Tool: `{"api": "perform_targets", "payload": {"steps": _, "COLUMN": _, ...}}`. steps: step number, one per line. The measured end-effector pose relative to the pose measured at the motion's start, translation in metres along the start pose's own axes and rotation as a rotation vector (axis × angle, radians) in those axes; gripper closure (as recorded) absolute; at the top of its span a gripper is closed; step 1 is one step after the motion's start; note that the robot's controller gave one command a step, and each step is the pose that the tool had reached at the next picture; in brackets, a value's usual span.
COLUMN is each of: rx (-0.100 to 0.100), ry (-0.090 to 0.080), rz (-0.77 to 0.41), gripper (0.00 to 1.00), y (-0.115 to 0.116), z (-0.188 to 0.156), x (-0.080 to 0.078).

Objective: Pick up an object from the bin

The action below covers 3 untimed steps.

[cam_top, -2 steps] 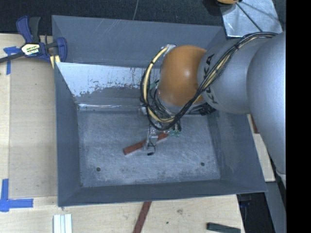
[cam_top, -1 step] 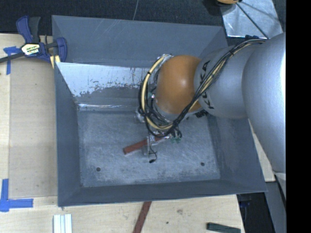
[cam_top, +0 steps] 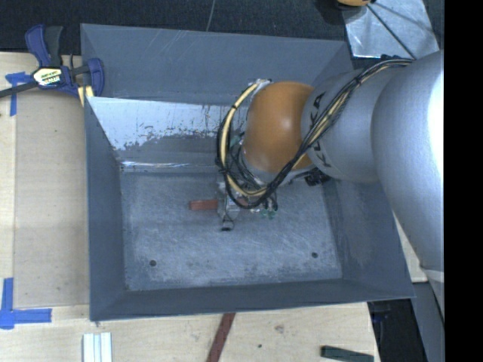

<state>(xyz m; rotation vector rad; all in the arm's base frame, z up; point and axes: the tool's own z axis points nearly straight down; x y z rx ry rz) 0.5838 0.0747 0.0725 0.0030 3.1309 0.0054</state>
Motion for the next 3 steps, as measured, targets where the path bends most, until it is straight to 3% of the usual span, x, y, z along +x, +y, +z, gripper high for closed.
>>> {"api": "perform_targets", "payload": {"steps": 3, "rx": 0.001, "ry": 0.007, "rz": 0.000, "gripper": 1.00, "y": -0.0003, "z": -0.0064, "x": 0.0009}}
